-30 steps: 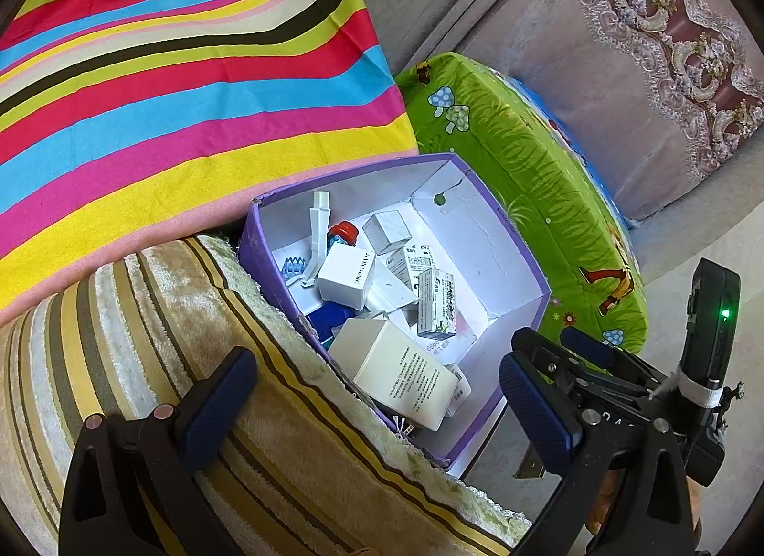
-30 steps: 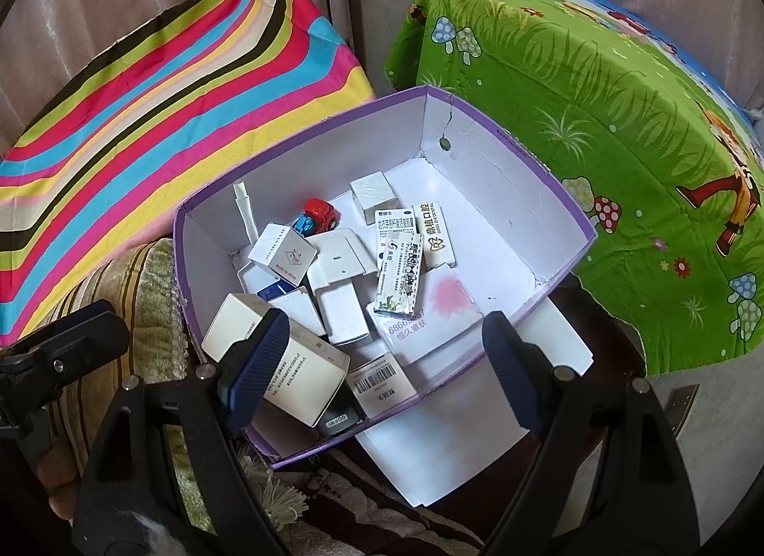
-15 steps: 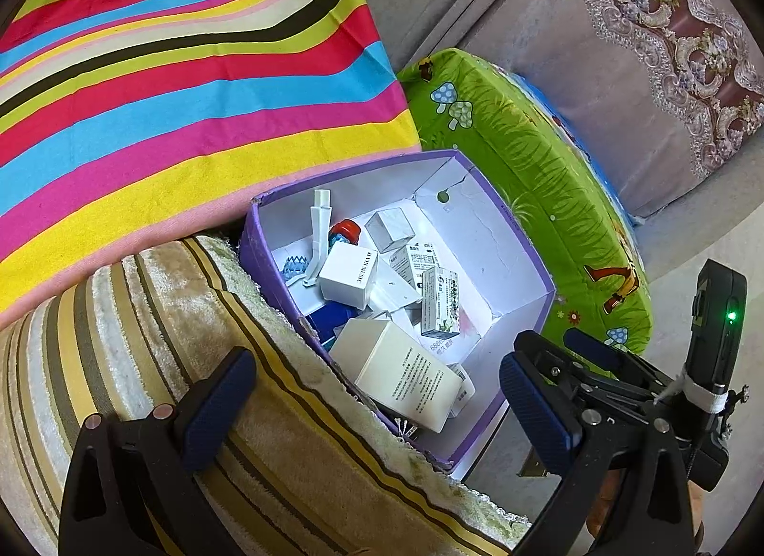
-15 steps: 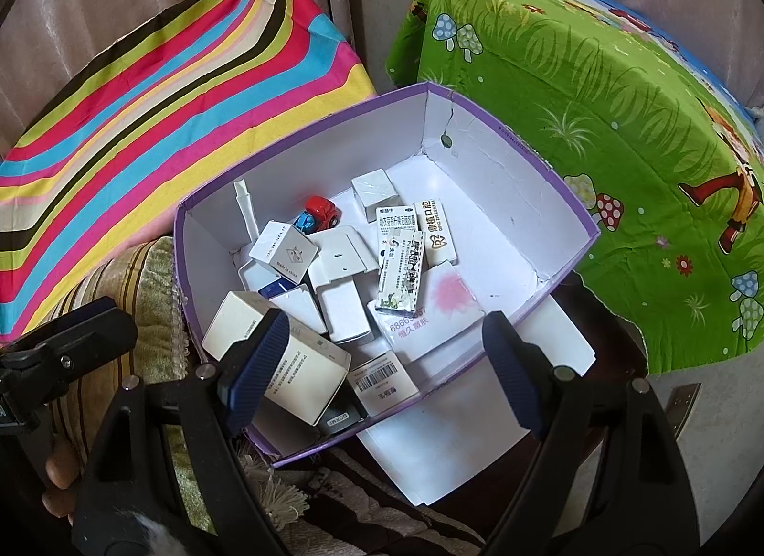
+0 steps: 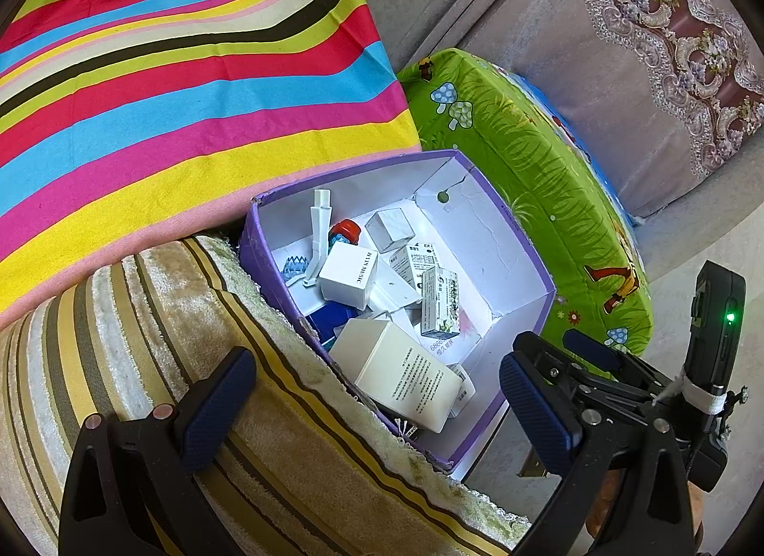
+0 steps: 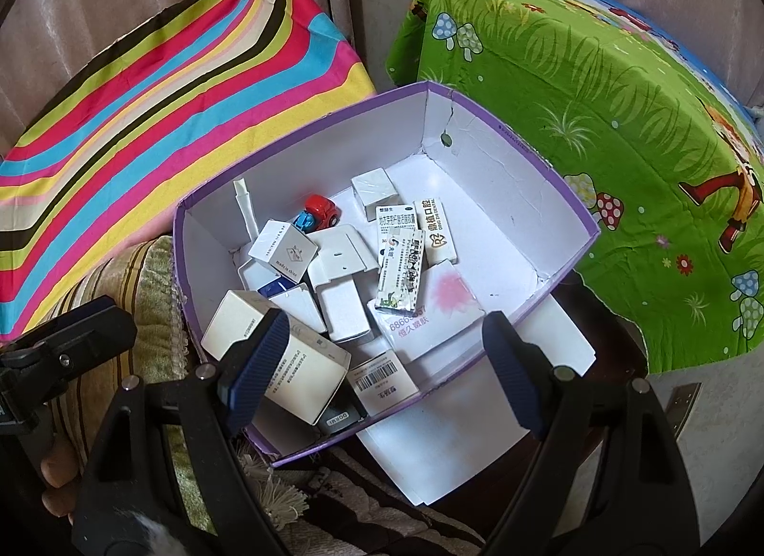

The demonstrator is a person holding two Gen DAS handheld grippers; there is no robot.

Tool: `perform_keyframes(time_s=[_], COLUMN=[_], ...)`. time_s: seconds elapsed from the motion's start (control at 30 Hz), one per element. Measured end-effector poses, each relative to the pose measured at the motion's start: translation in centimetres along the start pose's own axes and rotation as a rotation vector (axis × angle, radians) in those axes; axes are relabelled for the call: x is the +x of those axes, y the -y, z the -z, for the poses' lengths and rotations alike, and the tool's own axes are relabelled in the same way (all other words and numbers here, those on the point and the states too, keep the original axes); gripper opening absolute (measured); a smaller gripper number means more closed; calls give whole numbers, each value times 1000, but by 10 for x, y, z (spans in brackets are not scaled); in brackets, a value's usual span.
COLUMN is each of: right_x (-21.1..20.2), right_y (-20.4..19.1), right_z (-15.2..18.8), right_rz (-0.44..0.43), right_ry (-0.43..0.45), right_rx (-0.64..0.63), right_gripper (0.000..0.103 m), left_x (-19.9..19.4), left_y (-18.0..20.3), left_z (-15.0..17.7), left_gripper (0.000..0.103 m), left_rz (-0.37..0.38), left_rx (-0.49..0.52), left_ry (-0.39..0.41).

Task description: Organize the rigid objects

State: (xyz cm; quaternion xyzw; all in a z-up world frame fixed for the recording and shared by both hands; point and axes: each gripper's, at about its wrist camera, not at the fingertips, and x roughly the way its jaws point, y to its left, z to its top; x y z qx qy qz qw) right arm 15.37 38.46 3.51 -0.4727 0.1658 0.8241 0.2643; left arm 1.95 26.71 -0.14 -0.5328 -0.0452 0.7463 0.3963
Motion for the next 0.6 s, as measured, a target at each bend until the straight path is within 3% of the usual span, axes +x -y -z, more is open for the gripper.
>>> perform_keyframes(time_s=[0.6], right_x=[2], right_y=[4], right_z=[0], right_rz=[-5], right_ry=[0], right_rx=[-6], right_gripper=[85], left_x=[4], left_y=[3], left_z=[0], left_gripper=[103], left_rz=[-23], left_rx=[18], left_ry=[-7])
